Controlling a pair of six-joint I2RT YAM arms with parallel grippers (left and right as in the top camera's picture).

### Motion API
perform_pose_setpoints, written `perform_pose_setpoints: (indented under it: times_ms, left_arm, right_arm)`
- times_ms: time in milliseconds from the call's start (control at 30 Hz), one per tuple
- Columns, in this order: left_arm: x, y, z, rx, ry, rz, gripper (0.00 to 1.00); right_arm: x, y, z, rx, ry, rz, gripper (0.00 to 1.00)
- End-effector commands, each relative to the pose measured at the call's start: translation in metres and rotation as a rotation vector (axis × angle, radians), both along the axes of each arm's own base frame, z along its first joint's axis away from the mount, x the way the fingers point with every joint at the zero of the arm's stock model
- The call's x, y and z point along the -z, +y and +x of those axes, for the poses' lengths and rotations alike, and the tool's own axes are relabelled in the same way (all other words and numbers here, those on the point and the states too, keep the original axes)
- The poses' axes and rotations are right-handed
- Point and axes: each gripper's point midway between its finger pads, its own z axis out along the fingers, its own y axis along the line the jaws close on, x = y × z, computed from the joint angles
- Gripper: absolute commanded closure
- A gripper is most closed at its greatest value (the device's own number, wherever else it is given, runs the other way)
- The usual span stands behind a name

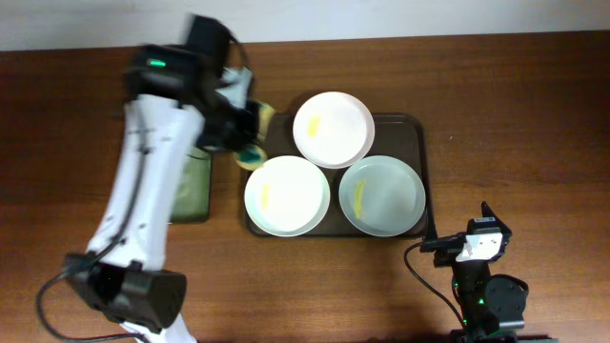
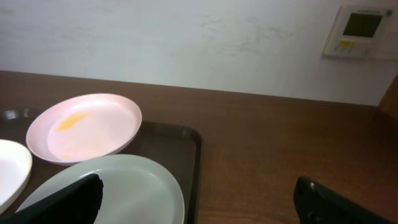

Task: Clean dirty plates on tray and stack at the side
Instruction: 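Lift the sponge with the left gripper and lower it onto the white plate, then reach the right gripper to the rim of the white plate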

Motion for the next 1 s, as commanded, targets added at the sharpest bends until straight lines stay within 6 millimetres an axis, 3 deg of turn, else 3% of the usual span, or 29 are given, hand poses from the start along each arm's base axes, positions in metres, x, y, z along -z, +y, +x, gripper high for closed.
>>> perform_pose_setpoints:
  times_ms: [0,67,133,200,300,400,500,700,867,967]
  left_arm:
    - [0.082,-0.069,-0.035,0.111,0.156,-0.081,1.0]
    - [0.126,-0.076,-0.039,0.065,0.152,-0.04,1.0]
    - [0.158,-0.061,-0.037,-0.065,0.152,0.032,1.0]
    - [0.178,-0.054,-0.036,-0.103,0.13,0.058,1.0]
    - [0.191,-0.056,-0.037,-0.105,0.116,0.056,0.98]
    - [0.192,-0.063,-0.036,-0.09,0.094,0.045,0.71]
    - [0.192,-0.064,-0.033,-0.087,0.073,0.055,0.29]
    - [0.19,-0.061,-0.027,-0.085,0.052,0.065,0.29]
    - [0.192,-0.066,-0.031,-0.089,0.052,0.079,0.42]
    - [0.195,-0.059,-0.027,-0.185,0.011,0.154,0.43]
  right_arm:
    - [0.003,0.0,0.0,0.002,0.006,0.006,0.02]
    - [0.003,0.0,0.0,0.002,0.006,0.006,0.02]
    - [0.003,0.0,0.0,0.002,0.006,0.006,0.02]
    - [0.003,0.0,0.0,0.002,0.006,0.006,0.02]
    - [0.003,0.0,0.0,0.002,0.006,0.006,0.02]
    - [0.003,0.0,0.0,0.002,0.006,0.006,0.02]
    - [0.003,0.0,0.0,0.002,0.006,0.006,0.02]
    - [0.003,0.0,0.0,0.002,0.006,0.006,0.01]
    - [0.003,0.0,0.0,0.002,0.006,0.006,0.02]
    - [0.003,0.0,0.0,0.002,0.006,0.006,0.02]
